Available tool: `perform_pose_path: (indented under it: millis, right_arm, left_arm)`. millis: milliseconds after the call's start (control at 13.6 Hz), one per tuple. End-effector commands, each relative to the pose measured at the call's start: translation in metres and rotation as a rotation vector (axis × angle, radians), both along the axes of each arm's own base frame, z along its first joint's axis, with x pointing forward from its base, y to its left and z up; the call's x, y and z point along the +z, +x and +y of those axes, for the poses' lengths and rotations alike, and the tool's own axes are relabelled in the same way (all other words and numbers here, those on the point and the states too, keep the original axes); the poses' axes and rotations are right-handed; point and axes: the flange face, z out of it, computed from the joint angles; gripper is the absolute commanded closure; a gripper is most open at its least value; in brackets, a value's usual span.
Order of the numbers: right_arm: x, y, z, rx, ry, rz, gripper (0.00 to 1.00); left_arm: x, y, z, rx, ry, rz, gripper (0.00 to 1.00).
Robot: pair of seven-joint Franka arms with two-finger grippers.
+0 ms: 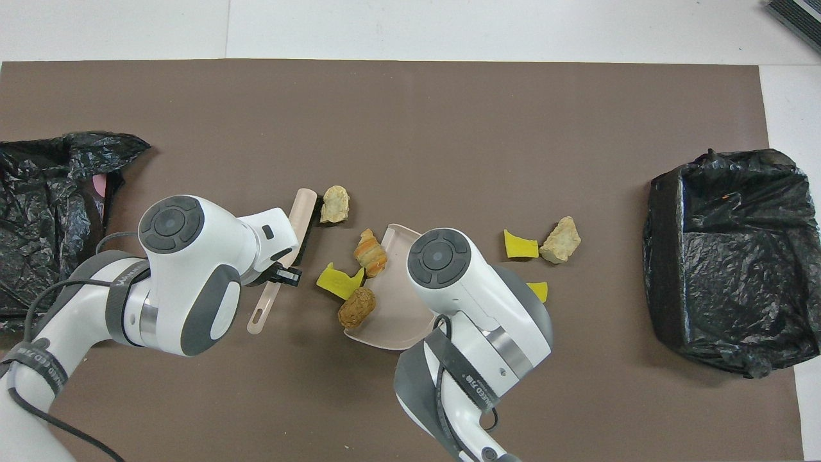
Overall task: Sweep and dump trash in bin
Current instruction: 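Sweep the bread and sponge pieces into the dustpan with the left gripper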
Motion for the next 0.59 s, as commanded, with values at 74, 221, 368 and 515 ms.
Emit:
perform_pose_path:
  millis: [74,221,368,515]
  right_arm:
    - [0.006,0.002,-0.009,0.020,-0.013,0.003,1.00]
    - [0.006,0.002,-0.009,0.019,-0.015,0.005,1.00]
    - [0.006,0.003,-0.012,0.023,-0.014,0.010,1.00]
    - [0.005,0.005,-0.015,0.017,-0.015,0.012,1.00]
  left_arm:
    - [0.004,-0.066,-0.069,-0.156,-0.034,0.030,1.00]
    - [0.008,-0.087,-0.092,-0.198,-0.042,0.057,1.00]
    - [0.012,-0.086,-0.095,-0.196,-0.040,0.069,1.00]
    - [0.026,-0.065,-0.082,-0.157,-0.059,0.042,1.00]
